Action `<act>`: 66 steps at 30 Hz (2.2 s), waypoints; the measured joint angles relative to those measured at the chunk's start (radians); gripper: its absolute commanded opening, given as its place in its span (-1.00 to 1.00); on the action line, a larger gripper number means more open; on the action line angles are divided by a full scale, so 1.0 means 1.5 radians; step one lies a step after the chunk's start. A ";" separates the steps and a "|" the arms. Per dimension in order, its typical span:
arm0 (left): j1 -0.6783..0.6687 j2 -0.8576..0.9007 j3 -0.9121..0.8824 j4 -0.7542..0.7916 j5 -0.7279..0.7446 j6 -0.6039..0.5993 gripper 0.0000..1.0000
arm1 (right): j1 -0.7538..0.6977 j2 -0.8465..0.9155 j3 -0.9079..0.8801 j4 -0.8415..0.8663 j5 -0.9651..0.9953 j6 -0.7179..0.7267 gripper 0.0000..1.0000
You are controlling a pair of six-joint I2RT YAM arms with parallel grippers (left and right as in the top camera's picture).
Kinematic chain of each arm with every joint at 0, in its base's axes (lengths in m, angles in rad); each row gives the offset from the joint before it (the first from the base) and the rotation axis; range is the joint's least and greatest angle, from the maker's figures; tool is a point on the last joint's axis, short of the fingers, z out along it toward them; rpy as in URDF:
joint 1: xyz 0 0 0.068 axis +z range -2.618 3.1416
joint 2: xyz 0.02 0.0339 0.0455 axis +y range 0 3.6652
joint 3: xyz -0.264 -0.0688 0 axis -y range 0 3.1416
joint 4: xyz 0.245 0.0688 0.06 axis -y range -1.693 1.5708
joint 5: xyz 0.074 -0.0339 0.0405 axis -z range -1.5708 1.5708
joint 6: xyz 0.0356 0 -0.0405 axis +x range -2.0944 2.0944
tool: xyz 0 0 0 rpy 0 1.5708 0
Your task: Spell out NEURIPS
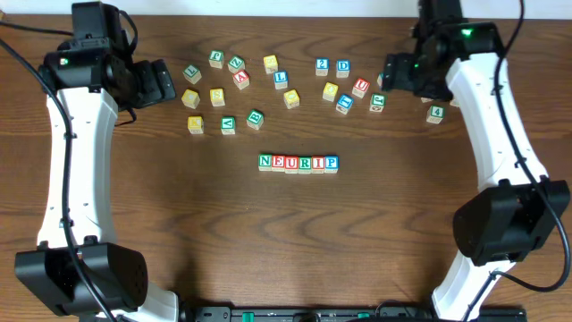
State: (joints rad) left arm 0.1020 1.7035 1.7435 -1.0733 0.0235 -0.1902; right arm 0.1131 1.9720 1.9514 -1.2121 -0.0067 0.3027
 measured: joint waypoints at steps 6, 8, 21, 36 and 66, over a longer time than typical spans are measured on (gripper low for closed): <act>-0.019 0.005 0.006 0.030 0.089 -0.030 0.73 | -0.011 0.000 0.000 0.000 -0.001 -0.006 0.82; -0.035 0.020 0.026 0.027 0.106 -0.033 0.73 | -0.011 0.000 0.000 0.000 -0.001 -0.008 0.83; -0.120 0.203 0.153 0.051 0.036 -0.036 0.59 | -0.011 0.000 0.000 -0.020 -0.003 -0.015 0.84; -0.155 0.357 0.153 0.108 -0.010 -0.063 0.40 | -0.011 0.000 0.000 -0.032 -0.003 -0.015 0.84; -0.155 0.453 0.146 0.192 -0.050 -0.081 -0.17 | -0.011 0.000 0.000 -0.037 -0.003 -0.015 0.87</act>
State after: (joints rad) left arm -0.1310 2.3829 1.9629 -0.7849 -0.0521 -0.3115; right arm 0.0967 1.9717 1.9514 -1.2682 -0.0116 0.2798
